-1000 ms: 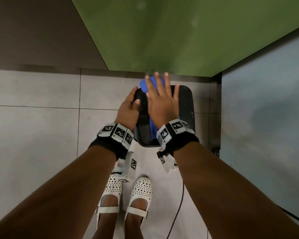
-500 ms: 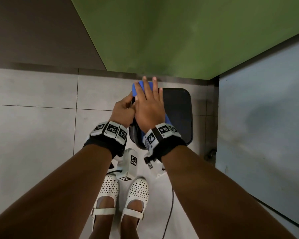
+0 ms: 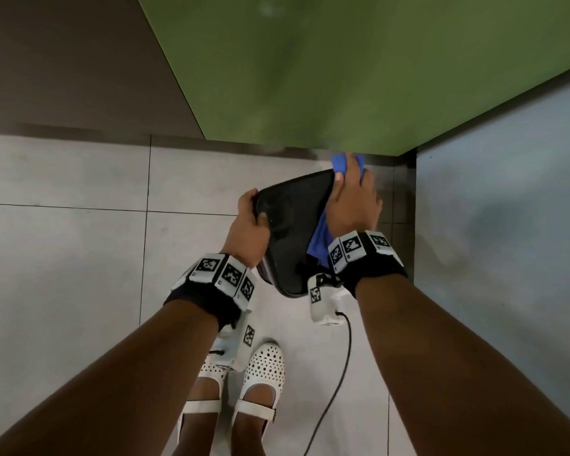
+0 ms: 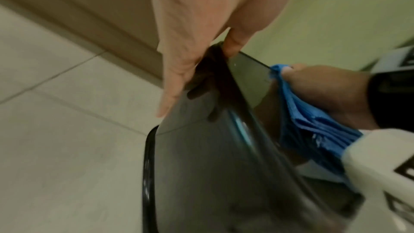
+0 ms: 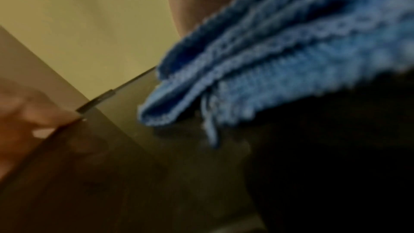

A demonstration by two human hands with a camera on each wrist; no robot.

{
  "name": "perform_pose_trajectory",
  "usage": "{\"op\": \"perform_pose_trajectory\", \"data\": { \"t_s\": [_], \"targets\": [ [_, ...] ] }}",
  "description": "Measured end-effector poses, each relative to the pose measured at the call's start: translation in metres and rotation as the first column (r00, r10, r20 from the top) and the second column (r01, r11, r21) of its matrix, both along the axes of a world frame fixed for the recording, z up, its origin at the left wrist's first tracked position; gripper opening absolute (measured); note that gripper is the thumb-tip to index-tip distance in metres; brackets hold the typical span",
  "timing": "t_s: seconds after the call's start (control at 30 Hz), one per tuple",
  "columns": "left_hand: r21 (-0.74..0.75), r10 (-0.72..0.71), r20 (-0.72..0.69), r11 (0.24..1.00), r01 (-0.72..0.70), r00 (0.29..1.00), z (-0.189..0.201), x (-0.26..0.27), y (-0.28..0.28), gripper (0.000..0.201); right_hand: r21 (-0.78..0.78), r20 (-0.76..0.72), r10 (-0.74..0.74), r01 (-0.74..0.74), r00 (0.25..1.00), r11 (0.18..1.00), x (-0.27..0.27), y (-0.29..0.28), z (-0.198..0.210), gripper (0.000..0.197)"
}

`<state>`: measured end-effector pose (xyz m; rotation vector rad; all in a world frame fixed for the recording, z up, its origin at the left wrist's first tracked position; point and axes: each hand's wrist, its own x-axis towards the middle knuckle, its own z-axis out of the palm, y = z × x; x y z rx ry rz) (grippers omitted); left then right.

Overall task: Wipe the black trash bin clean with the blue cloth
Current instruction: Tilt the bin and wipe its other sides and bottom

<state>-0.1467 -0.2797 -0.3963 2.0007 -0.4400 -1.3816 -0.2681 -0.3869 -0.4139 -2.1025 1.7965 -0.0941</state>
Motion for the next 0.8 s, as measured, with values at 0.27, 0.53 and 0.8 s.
{"op": "perform_pose_trajectory", "data": {
  "t_s": [0.27, 0.53, 0.8],
  "targets": [
    [0.26, -0.507, 0.296, 0.858, 0.443, 0.809, 0.002, 0.011, -0.036, 0.049, -0.067, 0.064, 0.559, -0.555, 0.827, 0.829, 0.026, 0.004, 0.0, 0.052],
    [-0.065, -0.334, 0.304, 0.927, 0.369, 0.892, -0.018, 0.008, -0.024, 0.061, -0.089, 0.095, 0.454, -0.447, 0.886, 0.89, 0.039, 0.023, -0.006, 0.049],
    [-0.019, -0.258, 0.235, 0.963, 0.27, 0.937, -0.017, 0.006, -0.023, 0.047, -0.123, -0.007, -0.119, 0.117, 0.993, 0.985, -0.022, 0.041, -0.003, 0.056]
  ]
}}
